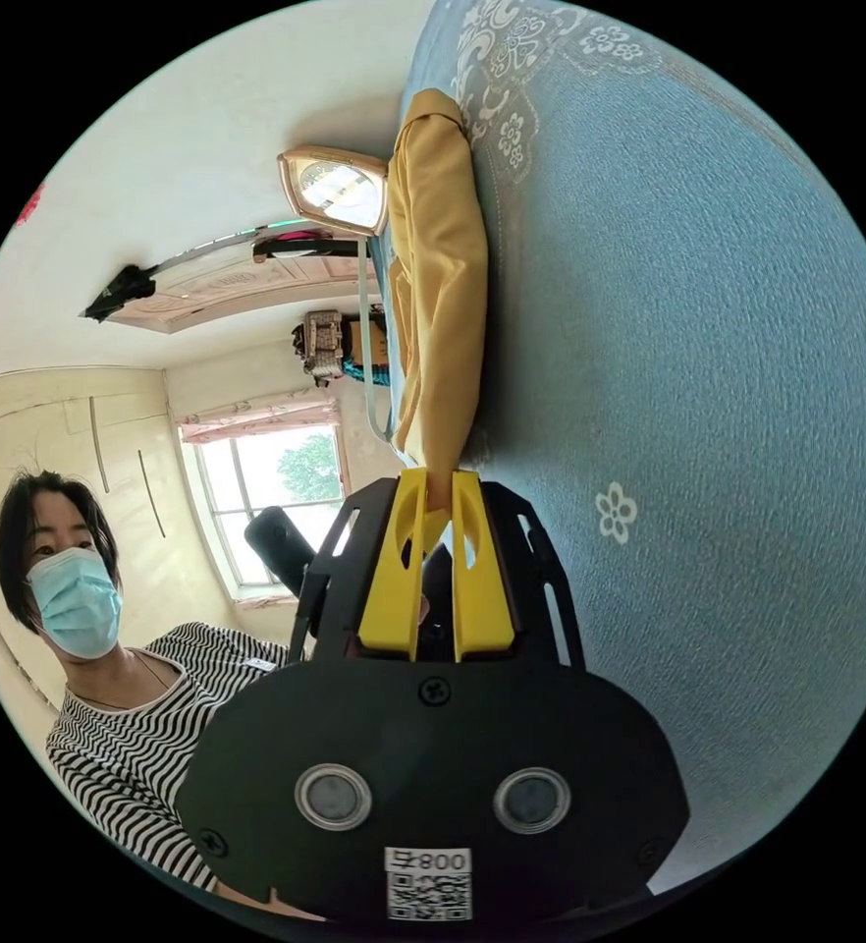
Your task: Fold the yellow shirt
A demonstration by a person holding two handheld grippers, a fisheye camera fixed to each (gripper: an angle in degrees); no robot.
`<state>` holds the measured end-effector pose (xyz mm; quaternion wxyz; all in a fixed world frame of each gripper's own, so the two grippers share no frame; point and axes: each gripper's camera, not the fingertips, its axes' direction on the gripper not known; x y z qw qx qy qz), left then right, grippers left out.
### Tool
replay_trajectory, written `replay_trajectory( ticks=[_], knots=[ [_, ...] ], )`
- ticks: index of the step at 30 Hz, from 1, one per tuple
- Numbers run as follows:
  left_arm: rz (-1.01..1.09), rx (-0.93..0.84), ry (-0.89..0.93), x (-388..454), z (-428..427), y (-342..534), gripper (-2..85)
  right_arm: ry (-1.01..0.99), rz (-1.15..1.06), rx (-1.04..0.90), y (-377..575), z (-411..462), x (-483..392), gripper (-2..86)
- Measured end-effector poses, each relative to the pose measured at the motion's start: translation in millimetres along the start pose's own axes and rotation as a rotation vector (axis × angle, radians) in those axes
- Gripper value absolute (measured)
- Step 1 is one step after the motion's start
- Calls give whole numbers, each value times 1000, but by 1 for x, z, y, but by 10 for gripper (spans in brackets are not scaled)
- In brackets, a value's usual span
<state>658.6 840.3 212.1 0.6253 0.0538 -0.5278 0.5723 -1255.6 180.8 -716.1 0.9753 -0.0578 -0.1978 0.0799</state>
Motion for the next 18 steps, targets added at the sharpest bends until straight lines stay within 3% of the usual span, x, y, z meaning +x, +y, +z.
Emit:
replay_trajectory(
  ticks=[6,14,18],
  knots=[
    [-121,42,106,-48,-14,56,7,12,-19,-1,5,13,-15,23],
    [-647,307,571,-188,-15,186,68,-16,-69,0,5,22,-49,18],
    [-763,394,718,-221,3,226,96,-38,-92,4,5,28,-68,16]
  ],
)
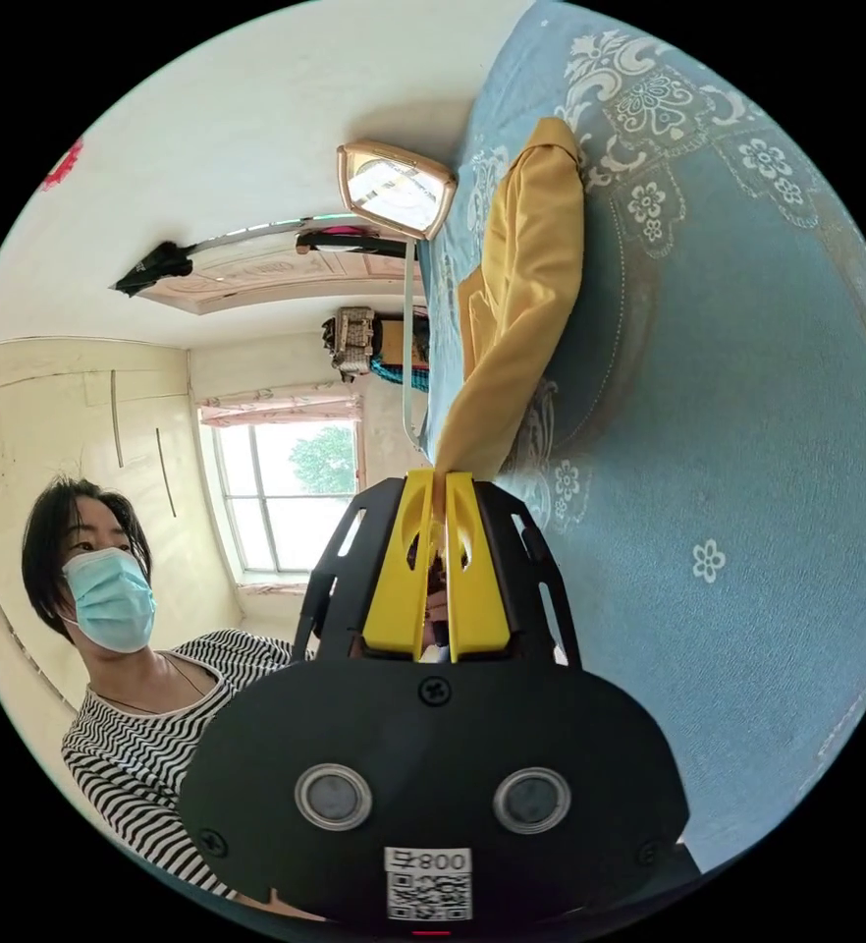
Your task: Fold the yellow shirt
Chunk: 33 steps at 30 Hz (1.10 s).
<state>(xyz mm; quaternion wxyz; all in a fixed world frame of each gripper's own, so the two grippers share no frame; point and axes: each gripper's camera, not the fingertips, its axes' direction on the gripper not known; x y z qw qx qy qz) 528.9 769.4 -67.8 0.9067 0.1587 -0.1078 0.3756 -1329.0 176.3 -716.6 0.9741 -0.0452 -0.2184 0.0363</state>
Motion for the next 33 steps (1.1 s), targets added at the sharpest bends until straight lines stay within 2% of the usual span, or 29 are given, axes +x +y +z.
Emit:
replay_trajectory(
  ticks=[3,7,14,26,33],
  knots=[
    [-53,22,59,-29,-9,3,116,-7,-20,-3,-1,8,-13,16],
    [-94,153,134,-65,-33,10,126,-16,-39,-2,-1,16,-28,17],
    [-142,282,126,-113,-76,17,122,-33,-48,24,8,19,-40,18],
    [-125,254,60,-156,-88,45,33,-26,-13,64,39,21,-43,19],
    [-198,163,17,-177,-69,96,24,139,113,74,81,-15,-6,15]
  ],
)
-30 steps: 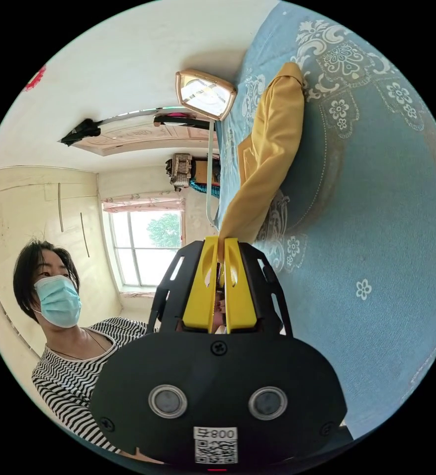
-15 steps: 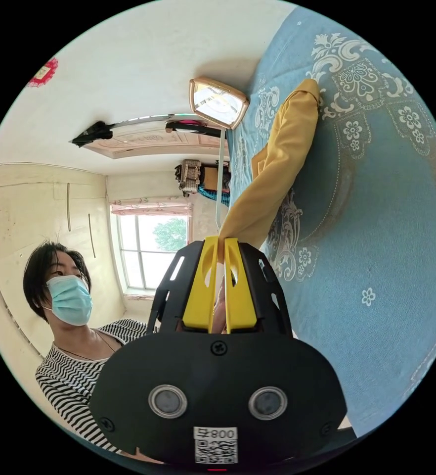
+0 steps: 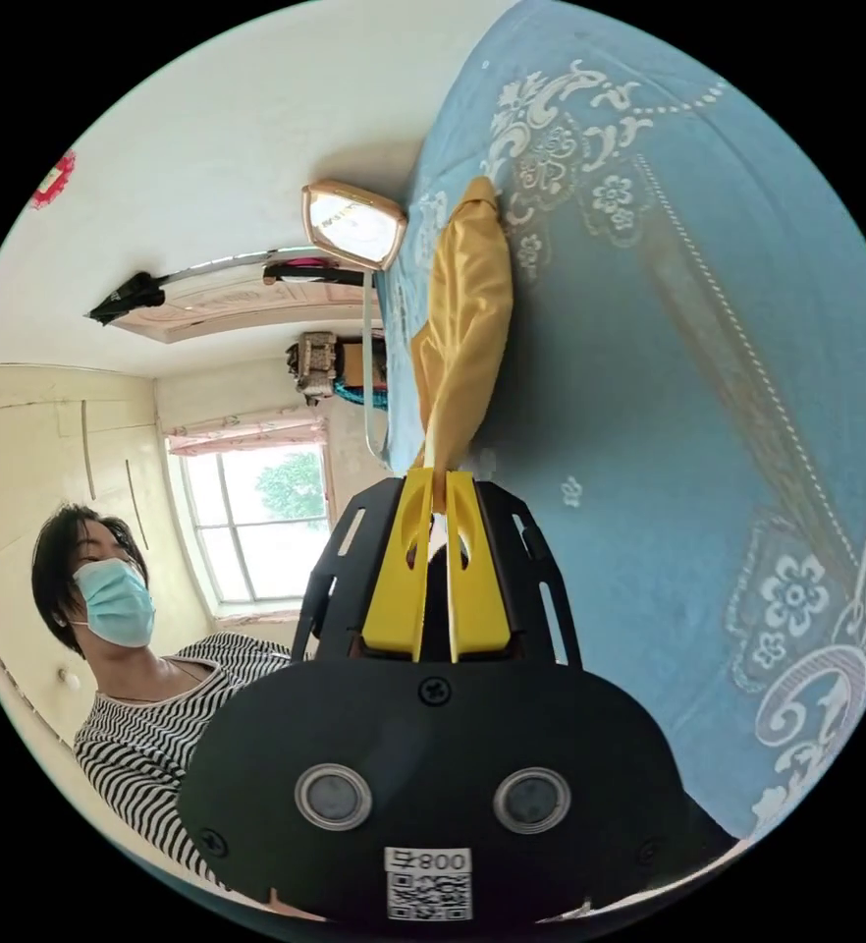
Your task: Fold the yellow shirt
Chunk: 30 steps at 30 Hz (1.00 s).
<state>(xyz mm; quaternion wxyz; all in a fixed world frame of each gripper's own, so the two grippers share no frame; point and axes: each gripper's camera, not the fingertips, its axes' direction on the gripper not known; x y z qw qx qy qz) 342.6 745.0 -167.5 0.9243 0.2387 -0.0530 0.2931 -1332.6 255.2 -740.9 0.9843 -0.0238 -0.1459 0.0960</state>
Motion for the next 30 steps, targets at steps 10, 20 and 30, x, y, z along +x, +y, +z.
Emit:
replay_trajectory(
  ticks=[10,20,30],
  knots=[
    [14,-15,-30,-15,11,32,21,-26,65,-50,89,53,20,37],
    [-11,-23,-4,-29,17,46,20,-267,-6,-118,79,176,-22,70],
    [-28,-13,21,-41,25,44,21,-280,74,-70,105,190,-22,64]
  ],
)
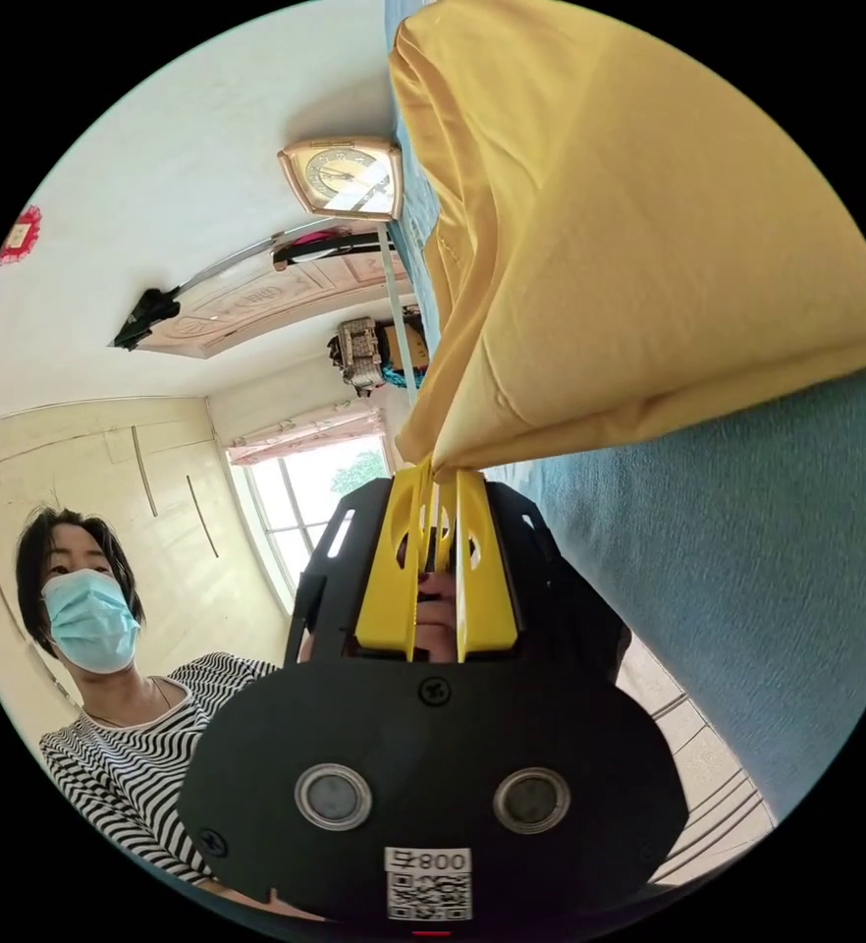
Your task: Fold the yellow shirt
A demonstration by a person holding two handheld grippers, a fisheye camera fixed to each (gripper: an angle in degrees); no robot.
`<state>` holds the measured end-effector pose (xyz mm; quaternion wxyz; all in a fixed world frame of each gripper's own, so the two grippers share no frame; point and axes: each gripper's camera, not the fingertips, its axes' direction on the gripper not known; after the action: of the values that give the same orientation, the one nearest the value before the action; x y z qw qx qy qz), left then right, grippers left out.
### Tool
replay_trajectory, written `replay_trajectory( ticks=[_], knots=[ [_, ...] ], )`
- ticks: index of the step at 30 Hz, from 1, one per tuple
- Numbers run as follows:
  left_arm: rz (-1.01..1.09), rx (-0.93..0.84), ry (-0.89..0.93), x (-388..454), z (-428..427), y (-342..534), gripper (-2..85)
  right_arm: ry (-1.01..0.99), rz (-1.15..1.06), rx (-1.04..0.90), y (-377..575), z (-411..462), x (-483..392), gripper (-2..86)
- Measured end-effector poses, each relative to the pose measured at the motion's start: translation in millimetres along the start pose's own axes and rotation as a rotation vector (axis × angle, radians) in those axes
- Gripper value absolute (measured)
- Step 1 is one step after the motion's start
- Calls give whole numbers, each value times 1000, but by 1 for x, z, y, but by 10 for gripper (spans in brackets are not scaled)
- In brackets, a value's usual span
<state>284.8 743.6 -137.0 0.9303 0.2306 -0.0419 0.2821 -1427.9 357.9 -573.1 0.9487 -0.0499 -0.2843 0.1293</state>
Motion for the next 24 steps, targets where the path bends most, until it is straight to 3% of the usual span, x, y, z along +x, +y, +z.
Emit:
replay_trajectory(
  ticks=[14,24],
  knots=[
    [-13,-4,39,6,27,-15,21,4,26,54,30,3,-4,81],
    [-13,-22,60,22,47,-43,28,-98,71,127,46,-9,8,29]
  ],
)
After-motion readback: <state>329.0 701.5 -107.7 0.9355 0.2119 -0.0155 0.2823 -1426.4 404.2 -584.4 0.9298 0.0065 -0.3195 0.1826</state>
